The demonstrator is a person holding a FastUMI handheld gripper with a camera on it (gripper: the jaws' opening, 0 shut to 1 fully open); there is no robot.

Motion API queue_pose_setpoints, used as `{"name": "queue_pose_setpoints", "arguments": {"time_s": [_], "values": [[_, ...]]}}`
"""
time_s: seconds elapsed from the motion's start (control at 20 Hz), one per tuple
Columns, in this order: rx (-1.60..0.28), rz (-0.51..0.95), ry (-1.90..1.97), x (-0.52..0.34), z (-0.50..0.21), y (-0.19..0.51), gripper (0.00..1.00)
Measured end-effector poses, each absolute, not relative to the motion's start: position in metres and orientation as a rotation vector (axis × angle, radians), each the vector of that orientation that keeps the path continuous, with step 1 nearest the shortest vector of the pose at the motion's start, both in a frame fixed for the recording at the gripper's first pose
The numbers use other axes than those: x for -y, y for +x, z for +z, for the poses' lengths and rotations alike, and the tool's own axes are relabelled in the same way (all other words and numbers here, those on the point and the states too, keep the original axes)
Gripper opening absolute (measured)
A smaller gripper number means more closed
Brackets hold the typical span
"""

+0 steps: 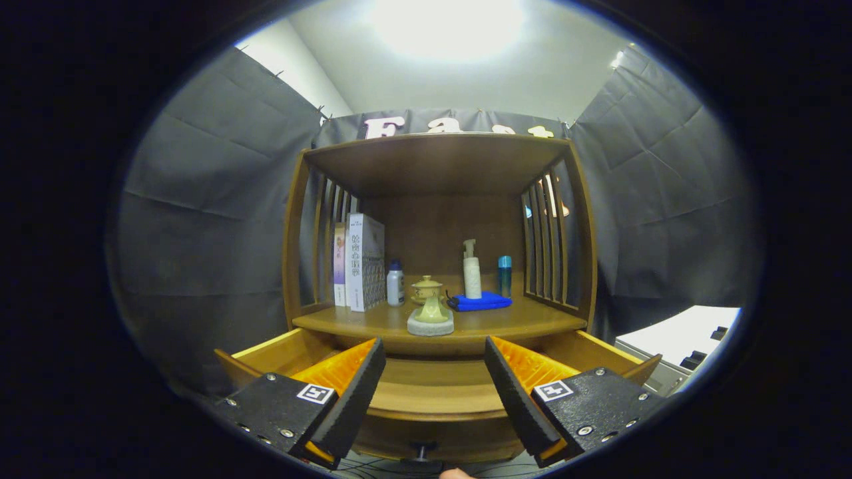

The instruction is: Pull open the drawer, take out the items inside it, and place them on the countertop above the cabinet.

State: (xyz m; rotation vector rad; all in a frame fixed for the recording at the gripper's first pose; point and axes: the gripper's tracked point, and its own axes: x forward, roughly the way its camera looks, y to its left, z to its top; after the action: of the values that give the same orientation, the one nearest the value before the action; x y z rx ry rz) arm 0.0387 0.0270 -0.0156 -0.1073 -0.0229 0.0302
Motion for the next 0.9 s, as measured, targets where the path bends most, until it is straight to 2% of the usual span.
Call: {"name": "queue_pose_setpoints", "arguments": {"time_s": [0.35,0.9], "values": [[-0.012,0.025,-0.088,-0.026,-0.063,0.011,0.93],[-0.148,0.022,-0.114,-0.023,-0.132,0.017,0.94]]}}
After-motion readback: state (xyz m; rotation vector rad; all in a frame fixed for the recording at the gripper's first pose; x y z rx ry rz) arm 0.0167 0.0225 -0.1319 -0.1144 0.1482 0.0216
